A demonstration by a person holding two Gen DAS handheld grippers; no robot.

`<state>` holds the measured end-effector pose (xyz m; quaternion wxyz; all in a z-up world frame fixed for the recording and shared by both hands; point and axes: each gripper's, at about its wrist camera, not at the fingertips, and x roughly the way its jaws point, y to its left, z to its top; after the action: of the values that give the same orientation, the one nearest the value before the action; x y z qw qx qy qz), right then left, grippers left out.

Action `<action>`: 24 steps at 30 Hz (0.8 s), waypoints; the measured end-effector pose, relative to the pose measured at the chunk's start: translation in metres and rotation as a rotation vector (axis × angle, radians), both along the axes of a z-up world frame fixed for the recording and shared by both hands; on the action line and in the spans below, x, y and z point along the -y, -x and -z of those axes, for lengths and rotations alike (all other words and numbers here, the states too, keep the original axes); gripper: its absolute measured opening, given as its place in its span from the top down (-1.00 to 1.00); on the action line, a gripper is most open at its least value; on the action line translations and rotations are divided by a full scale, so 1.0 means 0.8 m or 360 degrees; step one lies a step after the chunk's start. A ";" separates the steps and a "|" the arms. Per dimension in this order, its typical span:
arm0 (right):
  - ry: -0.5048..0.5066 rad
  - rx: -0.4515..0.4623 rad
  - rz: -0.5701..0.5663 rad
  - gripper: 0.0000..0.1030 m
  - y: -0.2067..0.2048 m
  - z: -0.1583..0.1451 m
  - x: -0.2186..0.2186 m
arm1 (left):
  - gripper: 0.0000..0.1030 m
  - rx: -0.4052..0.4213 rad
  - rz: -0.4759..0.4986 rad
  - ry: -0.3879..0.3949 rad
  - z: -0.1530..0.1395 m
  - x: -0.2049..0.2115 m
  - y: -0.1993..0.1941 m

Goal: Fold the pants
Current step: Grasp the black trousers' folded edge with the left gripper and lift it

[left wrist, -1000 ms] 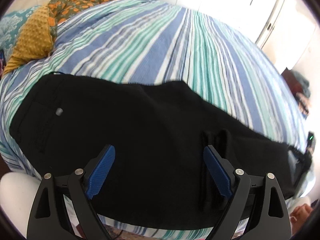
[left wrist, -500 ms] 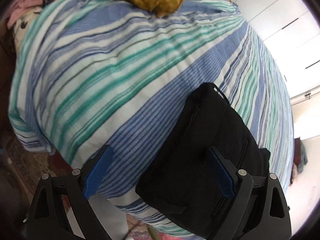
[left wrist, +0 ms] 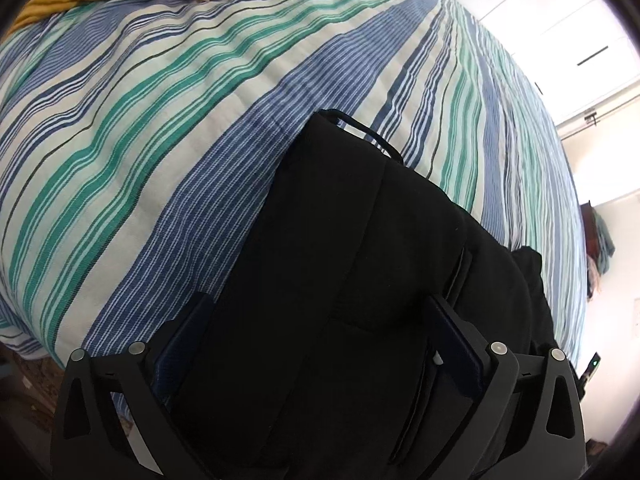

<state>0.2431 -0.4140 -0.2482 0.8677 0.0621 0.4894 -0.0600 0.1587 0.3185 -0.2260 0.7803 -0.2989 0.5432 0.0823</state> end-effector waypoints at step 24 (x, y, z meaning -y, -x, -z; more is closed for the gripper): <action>-0.0301 0.0187 -0.0504 -0.07 0.151 -0.130 -0.089 | 0.74 0.0506 0.0103 0.0287 -0.215 0.157 0.025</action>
<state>0.1225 -0.3430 -0.1444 0.8837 0.0690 0.4452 0.1272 0.1384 0.1927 -0.0538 0.8286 -0.3593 0.4274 -0.0402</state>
